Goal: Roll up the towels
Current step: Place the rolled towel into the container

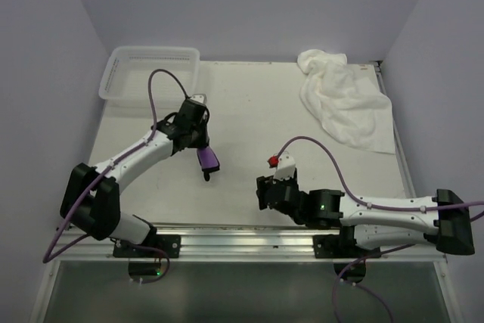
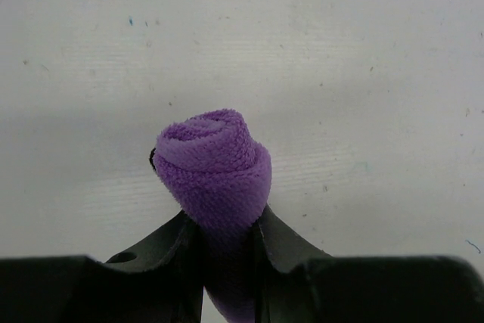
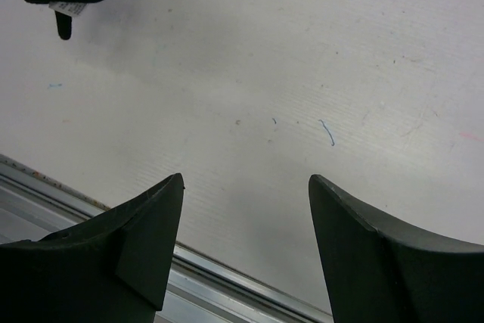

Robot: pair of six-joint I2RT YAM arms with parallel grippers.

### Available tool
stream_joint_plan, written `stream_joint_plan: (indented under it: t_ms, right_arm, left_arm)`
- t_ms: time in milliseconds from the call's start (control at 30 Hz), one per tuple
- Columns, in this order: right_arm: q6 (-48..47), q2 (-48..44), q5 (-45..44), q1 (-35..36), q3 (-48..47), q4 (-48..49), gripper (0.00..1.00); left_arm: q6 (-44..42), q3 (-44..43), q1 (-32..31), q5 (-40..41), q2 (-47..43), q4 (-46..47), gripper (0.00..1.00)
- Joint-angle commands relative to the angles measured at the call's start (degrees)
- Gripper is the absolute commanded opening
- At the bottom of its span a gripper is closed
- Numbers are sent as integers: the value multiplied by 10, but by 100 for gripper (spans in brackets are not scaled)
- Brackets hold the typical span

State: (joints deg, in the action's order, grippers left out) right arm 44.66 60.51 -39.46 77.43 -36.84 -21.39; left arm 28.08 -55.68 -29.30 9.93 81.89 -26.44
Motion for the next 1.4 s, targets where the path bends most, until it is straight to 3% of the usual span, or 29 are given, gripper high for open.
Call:
stream_joint_plan:
  t_ms: [0, 167, 367, 667, 1000, 1367]
  right_arm:
    - [-20, -24, 27, -23, 5, 8, 71]
    - [-37, -29, 51, -45, -5, -12, 71]
    - [-42, -43, 65, -63, -19, -38, 71]
    - [-34, -39, 72, -100, -27, -54, 72]
    - [-53, 7, 118, -164, -18, -20, 72]
    - [-68, 104, 179, -203, -46, 27, 72]
  left_arm:
    - [-41, -77, 42, -21, 30, -26, 5]
    - [-60, -199, 104, -44, 79, -48, 5]
    - [-72, -405, 204, -53, 176, -89, 6]
    - [-3, -669, 327, -91, 384, -96, 8]
    - [93, -712, 346, -159, 534, -19, 9]
    - [100, -704, 341, -150, 605, 2, 18]
